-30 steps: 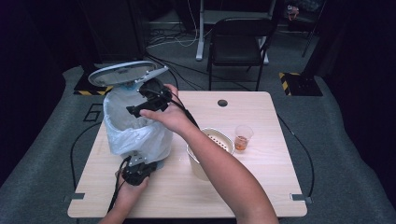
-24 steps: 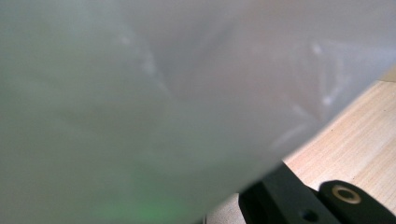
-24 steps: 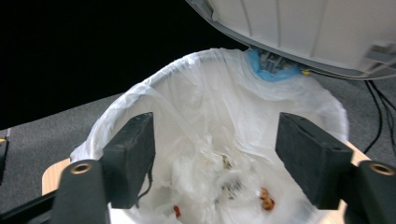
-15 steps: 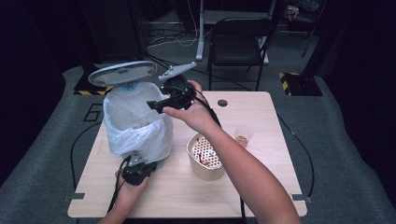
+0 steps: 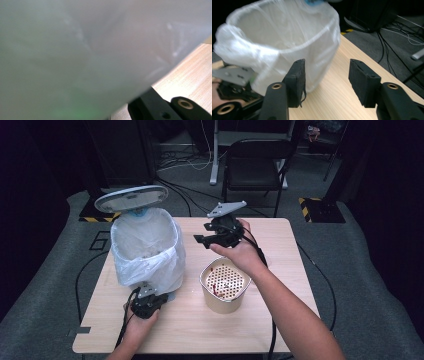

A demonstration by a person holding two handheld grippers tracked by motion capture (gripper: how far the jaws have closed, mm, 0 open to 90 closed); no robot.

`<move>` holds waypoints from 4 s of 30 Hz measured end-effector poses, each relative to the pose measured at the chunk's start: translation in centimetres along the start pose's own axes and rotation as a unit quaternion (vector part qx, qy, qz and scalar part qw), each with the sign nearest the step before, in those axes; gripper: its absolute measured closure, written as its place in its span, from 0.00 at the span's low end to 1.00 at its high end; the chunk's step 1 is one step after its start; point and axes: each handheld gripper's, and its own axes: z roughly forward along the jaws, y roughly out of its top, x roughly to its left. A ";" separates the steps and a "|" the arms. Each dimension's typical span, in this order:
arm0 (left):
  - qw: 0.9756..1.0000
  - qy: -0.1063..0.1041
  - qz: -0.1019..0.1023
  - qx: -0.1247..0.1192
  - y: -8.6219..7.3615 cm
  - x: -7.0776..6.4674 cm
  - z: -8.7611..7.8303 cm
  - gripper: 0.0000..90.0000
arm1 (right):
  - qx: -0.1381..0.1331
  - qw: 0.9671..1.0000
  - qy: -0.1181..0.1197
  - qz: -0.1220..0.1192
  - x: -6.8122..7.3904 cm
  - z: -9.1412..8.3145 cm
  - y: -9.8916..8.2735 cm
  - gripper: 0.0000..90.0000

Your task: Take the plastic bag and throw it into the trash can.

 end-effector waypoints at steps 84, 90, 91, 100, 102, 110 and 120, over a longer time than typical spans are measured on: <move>1.000 -0.008 -0.002 -0.007 -0.1 0.1 0.0 1.00 | 0.082 0.988 0.027 0.125 -2.6 -1.0 -17.5 0.92; 1.000 -0.008 -0.002 -0.007 -0.1 0.1 0.1 1.00 | 0.083 0.988 0.027 0.126 -2.3 -1.2 -17.7 0.91; 1.000 -0.008 -0.002 -0.007 -0.1 0.1 0.0 1.00 | 0.084 0.988 0.029 0.129 -2.3 -1.3 -17.6 0.87; 1.000 -0.008 -0.001 -0.007 0.0 0.0 0.0 1.00 | 0.048 0.988 0.011 0.143 -3.4 -2.7 -16.6 0.63; 1.000 -0.008 -0.001 -0.006 0.0 0.1 0.0 1.00 | 0.044 0.989 0.005 0.139 -3.7 -2.9 -16.4 0.61; 1.000 -0.008 -0.002 -0.007 -0.1 0.1 0.0 1.00 | 0.033 0.985 -0.050 0.161 -5.9 -4.0 -16.9 0.48; 1.000 -0.008 -0.002 -0.007 -0.1 0.1 0.0 1.00 | 0.034 0.977 -0.101 0.186 -7.8 -4.5 -18.6 0.25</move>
